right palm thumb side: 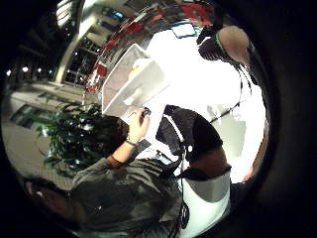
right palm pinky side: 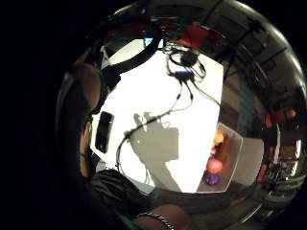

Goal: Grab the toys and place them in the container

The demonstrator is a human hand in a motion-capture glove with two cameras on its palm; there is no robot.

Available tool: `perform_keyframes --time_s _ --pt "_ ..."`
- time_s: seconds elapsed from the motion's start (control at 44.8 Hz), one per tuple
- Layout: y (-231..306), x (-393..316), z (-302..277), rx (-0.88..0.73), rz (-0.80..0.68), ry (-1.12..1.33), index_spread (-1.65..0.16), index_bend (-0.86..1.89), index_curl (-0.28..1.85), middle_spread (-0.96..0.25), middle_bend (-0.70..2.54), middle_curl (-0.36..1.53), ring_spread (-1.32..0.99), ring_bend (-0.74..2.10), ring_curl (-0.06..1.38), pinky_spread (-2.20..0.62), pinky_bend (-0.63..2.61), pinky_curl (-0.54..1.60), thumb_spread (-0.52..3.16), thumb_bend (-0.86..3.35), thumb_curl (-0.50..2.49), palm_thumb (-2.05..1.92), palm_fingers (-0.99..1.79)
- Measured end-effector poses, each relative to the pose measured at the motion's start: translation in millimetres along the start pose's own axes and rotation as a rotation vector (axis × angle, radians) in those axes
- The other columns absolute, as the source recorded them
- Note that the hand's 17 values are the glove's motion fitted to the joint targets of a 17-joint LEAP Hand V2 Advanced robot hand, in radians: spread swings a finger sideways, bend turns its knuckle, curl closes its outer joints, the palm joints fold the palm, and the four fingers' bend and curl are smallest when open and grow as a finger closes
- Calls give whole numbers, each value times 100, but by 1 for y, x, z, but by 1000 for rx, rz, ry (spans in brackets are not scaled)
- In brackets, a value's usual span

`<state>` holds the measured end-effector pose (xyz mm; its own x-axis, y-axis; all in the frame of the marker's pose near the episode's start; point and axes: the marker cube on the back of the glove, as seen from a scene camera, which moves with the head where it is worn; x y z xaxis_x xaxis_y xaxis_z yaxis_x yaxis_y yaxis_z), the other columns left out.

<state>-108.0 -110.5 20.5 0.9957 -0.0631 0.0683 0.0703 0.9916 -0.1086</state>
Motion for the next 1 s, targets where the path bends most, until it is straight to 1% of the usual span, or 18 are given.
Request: perform_keyframes --time_s 0.156,0.357,0.491,0.625,1.004 --pt "26 45 21 31 61 -47 -41 22 54 -36 23 79 -42 105 56 -38 104 46 139 -1 28 11 53" --pt "51 63 30 -10 143 -73 -42 31 57 -31 17 76 -40 86 52 -31 96 44 141 -1 27 10 33" --pt "57 67 35 -8 139 -27 -42 33 58 -26 14 70 -38 81 49 -23 93 42 141 -1 27 9 24" --pt "58 66 34 -40 171 -4 -42 35 57 -22 15 65 -36 77 48 -17 91 40 142 -1 27 7 20" --pt "59 60 42 -45 141 -18 -41 36 56 -17 17 56 -33 74 46 -10 87 37 142 -1 27 4 20"
